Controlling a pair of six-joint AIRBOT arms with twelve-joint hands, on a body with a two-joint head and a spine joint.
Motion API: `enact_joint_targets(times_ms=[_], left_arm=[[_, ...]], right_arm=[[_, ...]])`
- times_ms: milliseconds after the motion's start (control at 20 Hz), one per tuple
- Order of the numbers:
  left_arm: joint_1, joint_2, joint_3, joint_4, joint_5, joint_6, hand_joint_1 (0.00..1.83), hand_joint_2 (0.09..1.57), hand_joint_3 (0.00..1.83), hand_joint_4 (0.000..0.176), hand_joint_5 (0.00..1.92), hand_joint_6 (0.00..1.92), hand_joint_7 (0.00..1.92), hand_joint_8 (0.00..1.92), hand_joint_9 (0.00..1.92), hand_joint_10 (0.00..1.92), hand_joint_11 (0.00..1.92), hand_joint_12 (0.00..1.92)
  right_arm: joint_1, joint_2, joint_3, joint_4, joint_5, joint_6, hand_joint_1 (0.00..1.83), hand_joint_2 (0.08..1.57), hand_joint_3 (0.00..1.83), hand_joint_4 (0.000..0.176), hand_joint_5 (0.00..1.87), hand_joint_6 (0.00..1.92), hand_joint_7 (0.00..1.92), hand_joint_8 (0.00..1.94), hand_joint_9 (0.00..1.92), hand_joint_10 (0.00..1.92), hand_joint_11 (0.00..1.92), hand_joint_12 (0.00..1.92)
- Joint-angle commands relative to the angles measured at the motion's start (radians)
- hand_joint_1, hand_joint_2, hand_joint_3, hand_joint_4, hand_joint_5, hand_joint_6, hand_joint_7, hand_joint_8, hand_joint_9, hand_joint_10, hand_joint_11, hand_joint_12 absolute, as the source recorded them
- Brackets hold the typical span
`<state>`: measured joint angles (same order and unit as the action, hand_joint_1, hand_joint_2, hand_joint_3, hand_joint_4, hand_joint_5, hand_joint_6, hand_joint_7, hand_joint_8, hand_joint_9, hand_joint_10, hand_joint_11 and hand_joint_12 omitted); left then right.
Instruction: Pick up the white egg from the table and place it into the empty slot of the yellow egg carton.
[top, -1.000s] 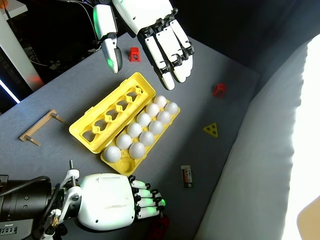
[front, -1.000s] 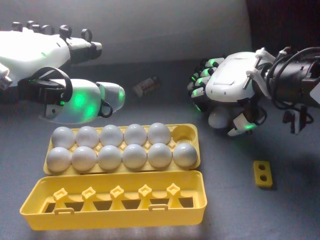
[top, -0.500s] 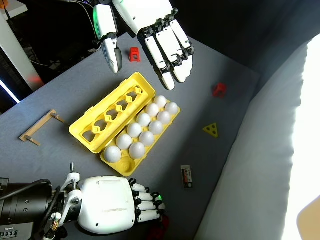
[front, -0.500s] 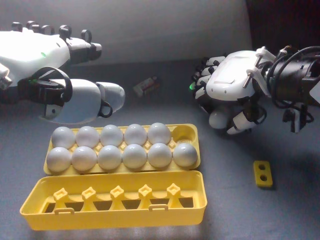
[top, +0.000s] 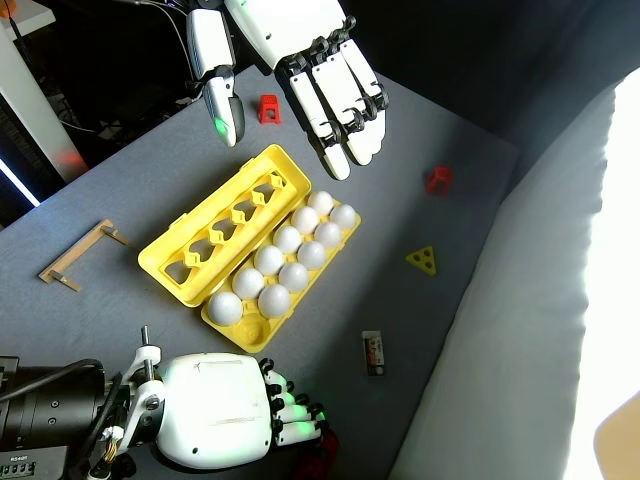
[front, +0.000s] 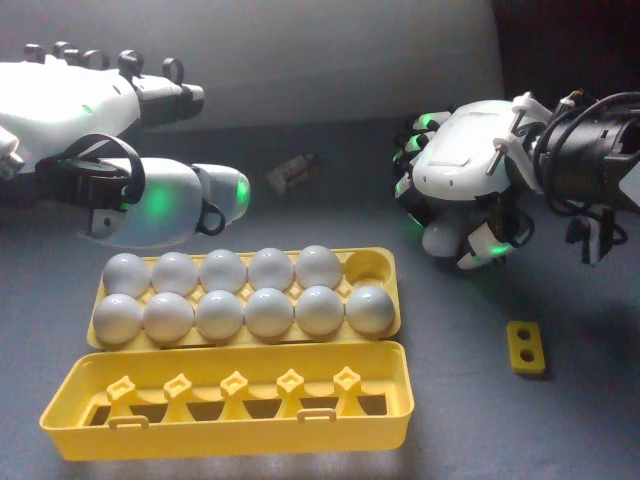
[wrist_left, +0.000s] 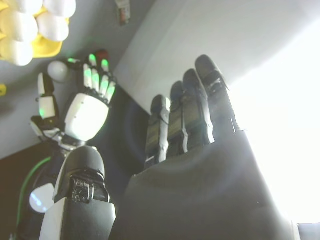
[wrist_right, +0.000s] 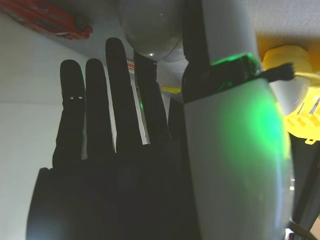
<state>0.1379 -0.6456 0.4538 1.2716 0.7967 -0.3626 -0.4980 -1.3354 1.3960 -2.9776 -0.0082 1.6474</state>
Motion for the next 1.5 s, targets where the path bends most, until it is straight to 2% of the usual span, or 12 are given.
enact_joint_targets(times_ms=[0, 150, 300, 400, 450, 650, 850, 1150, 1250, 1450], left_arm=[[-0.015, 0.0, -0.002, 0.078, -0.006, 0.0, 0.0, 1.29, 0.0, 0.052, 0.13, 0.0, 0.11, 0.0, 0.13, 0.0, 0.0, 0.63], [-0.015, 0.0, -0.001, 0.076, -0.006, -0.001, 0.0, 1.29, 0.0, 0.052, 0.13, 0.0, 0.11, 0.0, 0.13, 0.0, 0.0, 0.64], [-0.015, 0.0, -0.002, 0.074, -0.006, -0.001, 0.0, 1.29, 0.0, 0.052, 0.13, 0.0, 0.11, 0.0, 0.13, 0.0, 0.0, 0.64], [-0.014, -0.001, -0.002, 0.072, -0.006, -0.001, 0.0, 1.29, 0.0, 0.052, 0.14, 0.0, 0.11, 0.0, 0.13, 0.0, 0.0, 0.61], [-0.014, -0.001, -0.002, 0.072, -0.006, -0.001, 0.0, 1.29, 0.0, 0.052, 0.14, 0.0, 0.12, 0.0, 0.14, 0.0, 0.0, 0.61], [-0.014, -0.001, -0.002, 0.071, -0.003, -0.001, 0.0, 1.29, 0.0, 0.052, 0.14, 0.0, 0.11, 0.0, 0.13, 0.0, 0.0, 0.59], [-0.014, -0.001, -0.002, 0.071, -0.001, -0.001, 0.0, 1.29, 0.0, 0.052, 0.13, 0.0, 0.11, 0.0, 0.13, 0.0, 0.0, 0.59], [-0.014, 0.0, -0.003, 0.071, 0.001, -0.001, 0.0, 1.29, 0.0, 0.052, 0.13, 0.0, 0.12, 0.0, 0.14, 0.0, 0.0, 0.6], [-0.014, 0.0, -0.003, 0.07, 0.001, -0.001, 0.0, 1.29, 0.0, 0.052, 0.13, 0.0, 0.12, 0.0, 0.14, 0.0, 0.0, 0.6], [-0.014, 0.0, -0.003, 0.068, 0.001, -0.001, 0.0, 1.29, 0.0, 0.052, 0.13, 0.0, 0.11, 0.0, 0.13, 0.0, 0.0, 0.6]], right_arm=[[0.002, -0.001, 0.003, -0.034, -0.099, -0.002, 1.12, 1.16, 0.0, 0.0, 0.9, 1.14, 0.51, 0.02, 0.17, 0.23, 0.0, 0.95], [0.002, -0.001, 0.002, -0.034, -0.099, -0.001, 1.12, 1.16, 0.0, 0.0, 0.89, 1.14, 0.51, 0.02, 0.16, 0.23, 0.0, 0.95], [0.012, 0.002, 0.002, -0.034, -0.095, 0.061, 1.12, 1.16, 0.0, 0.0, 0.89, 1.14, 0.51, 0.02, 0.16, 0.24, 0.0, 0.95], [0.023, 0.016, -0.007, -0.034, -0.095, 0.146, 1.12, 1.16, 0.0, 0.0, 0.89, 1.15, 0.52, 0.01, 0.16, 0.29, 0.0, 0.99], [0.026, 0.028, -0.02, -0.034, -0.103, 0.204, 1.12, 1.16, 0.0, 0.0, 0.89, 1.15, 0.52, 0.0, 0.11, 0.4, 0.0, 1.05], [0.012, 0.068, -0.097, -0.034, -0.195, 0.374, 1.12, 1.16, 0.0, 0.0, 0.89, 1.15, 0.52, 0.0, 0.11, 0.42, 0.0, 1.06], [-0.024, 0.083, -0.121, -0.034, -0.322, 0.629, 1.12, 1.16, 0.0, 0.0, 0.89, 1.15, 0.52, 0.0, 0.1, 0.42, 0.0, 1.06], [-0.068, 0.079, -0.123, -0.034, -0.466, 0.816, 1.13, 1.16, 0.0, 0.0, 0.89, 1.14, 0.52, 0.0, 0.09, 0.44, 0.0, 1.03], [-0.088, 0.075, -0.123, -0.034, -0.519, 0.846, 1.13, 1.16, 0.0, 0.0, 0.89, 1.14, 0.52, 0.0, 0.09, 0.44, 0.0, 1.03], [-0.108, 0.061, -0.122, -0.034, -0.532, 0.886, 1.13, 1.16, 0.0, 0.0, 0.89, 1.14, 0.52, 0.0, 0.09, 0.45, 0.0, 1.04]])
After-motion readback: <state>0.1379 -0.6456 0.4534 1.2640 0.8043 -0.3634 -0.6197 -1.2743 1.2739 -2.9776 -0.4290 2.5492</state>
